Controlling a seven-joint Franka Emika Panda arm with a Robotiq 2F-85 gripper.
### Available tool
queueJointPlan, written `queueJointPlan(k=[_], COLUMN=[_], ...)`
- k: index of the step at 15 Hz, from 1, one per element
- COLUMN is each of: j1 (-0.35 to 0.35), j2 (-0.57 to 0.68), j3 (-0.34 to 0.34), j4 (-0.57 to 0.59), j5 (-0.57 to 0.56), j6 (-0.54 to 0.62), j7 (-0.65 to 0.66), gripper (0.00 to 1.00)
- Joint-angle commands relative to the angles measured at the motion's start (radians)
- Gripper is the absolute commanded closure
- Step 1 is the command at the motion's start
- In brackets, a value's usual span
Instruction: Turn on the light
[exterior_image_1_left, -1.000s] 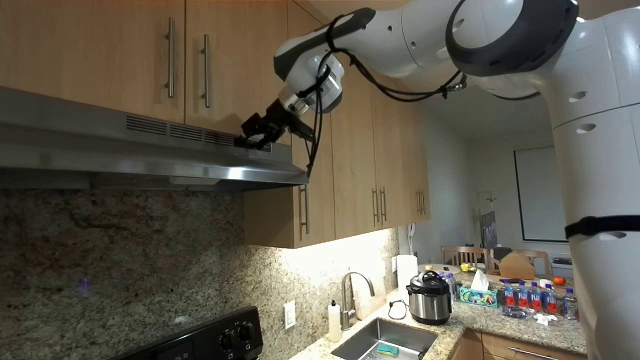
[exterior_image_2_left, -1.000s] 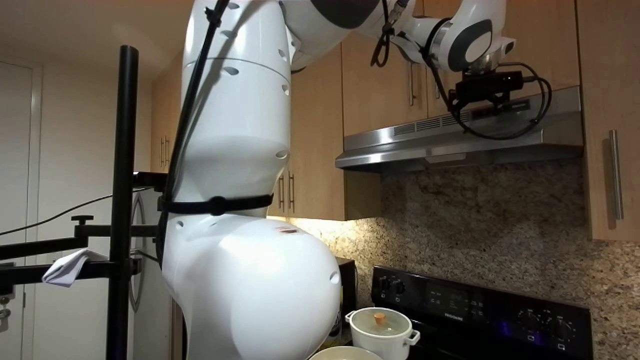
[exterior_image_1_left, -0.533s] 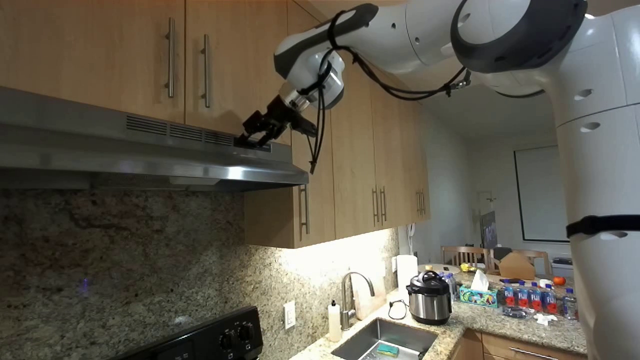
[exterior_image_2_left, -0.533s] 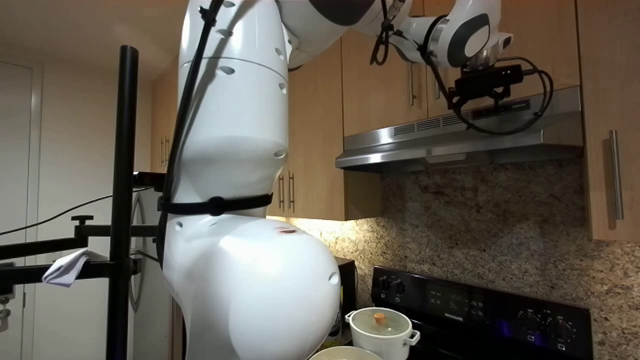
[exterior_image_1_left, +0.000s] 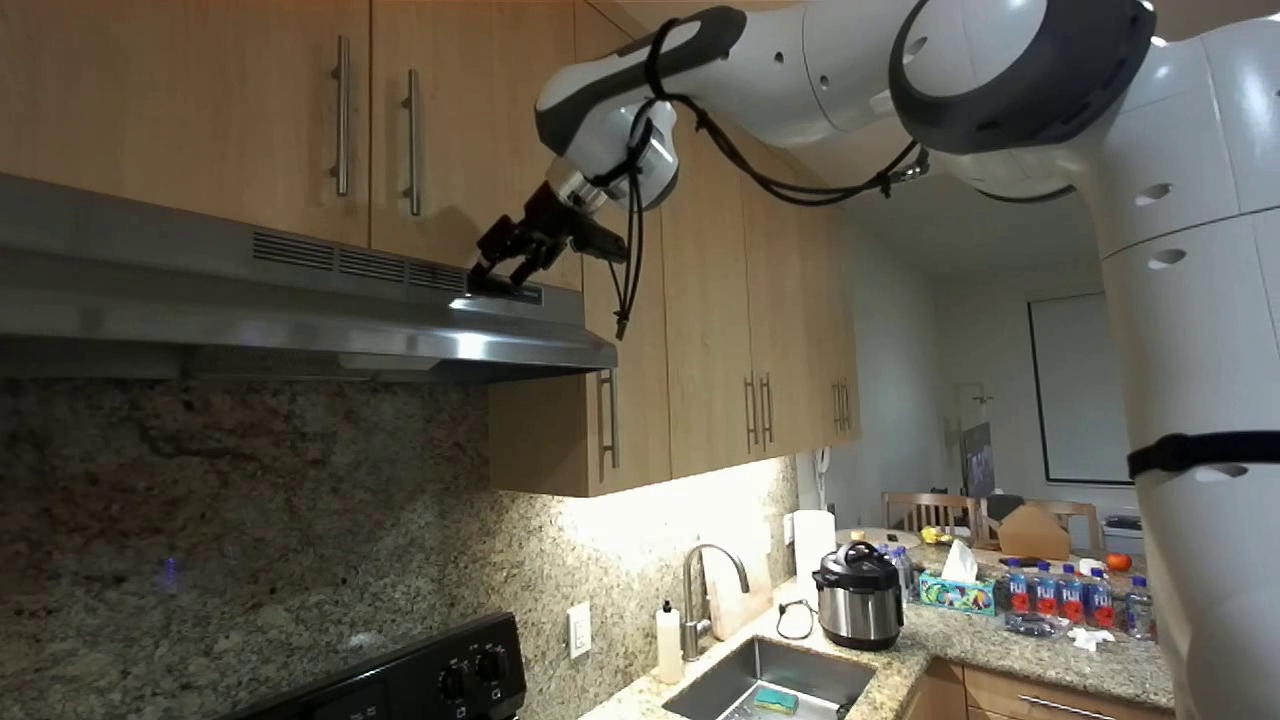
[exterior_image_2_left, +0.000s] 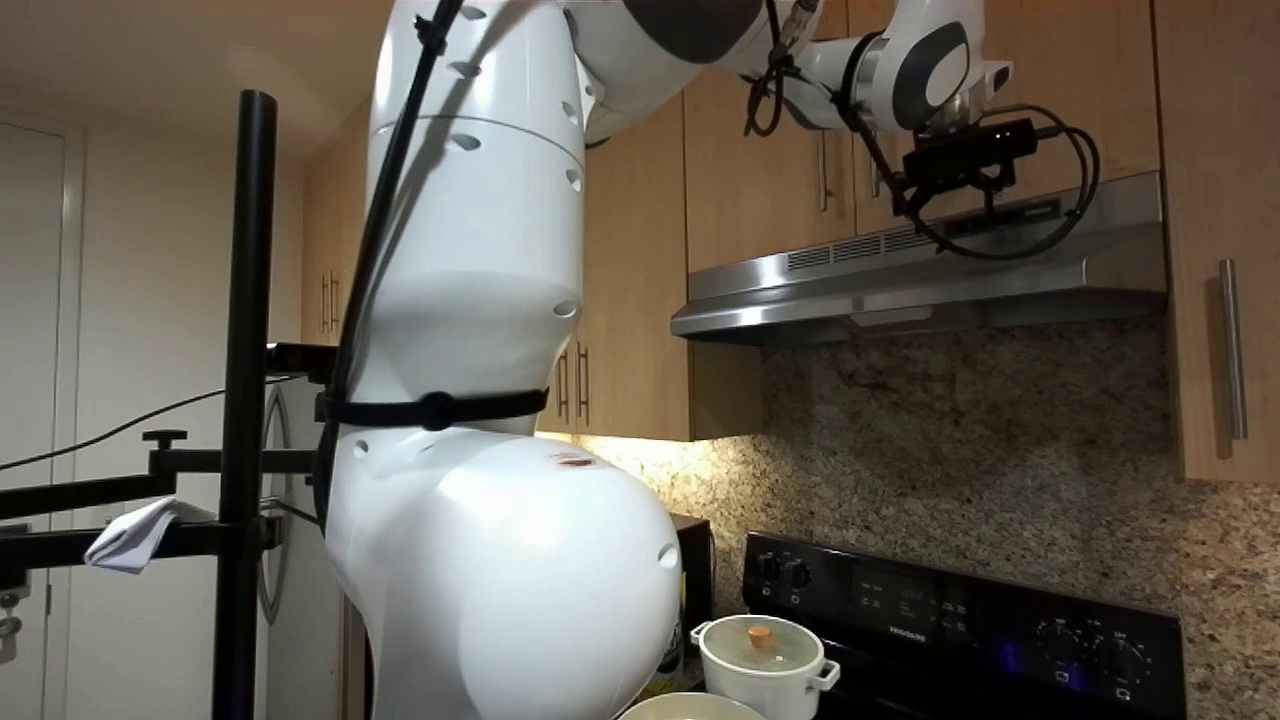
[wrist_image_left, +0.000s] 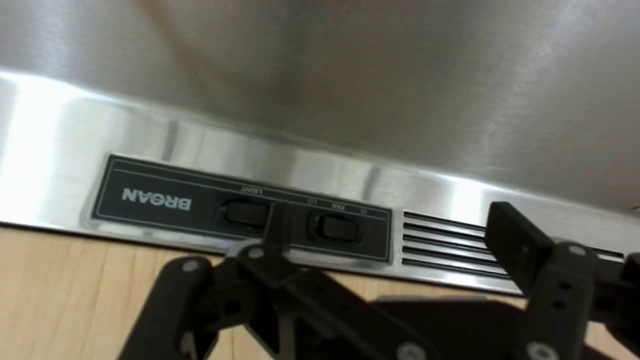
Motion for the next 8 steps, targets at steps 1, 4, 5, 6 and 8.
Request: queueJointPlan(k=[1,4,5,6,8], j1=[0.006,0.005,0.005,0.006,0.005], j2=[0.051,0.079,0.087,0.093,0.103], j3=[-0.002,-0.007,-0.008,-0.008,-0.009], j4=[0.063,0.096,0.104,0.109,0.121], j5=[-0.077,-0.101,-0.107,-0.109,-0.107], j6=[0.020,0.001,-0.001,-0.004,-0.005], j7=[0.084,0.122,0.132,0.138,0.149], gripper=[0.00,0.00,0.00,0.00,0.00])
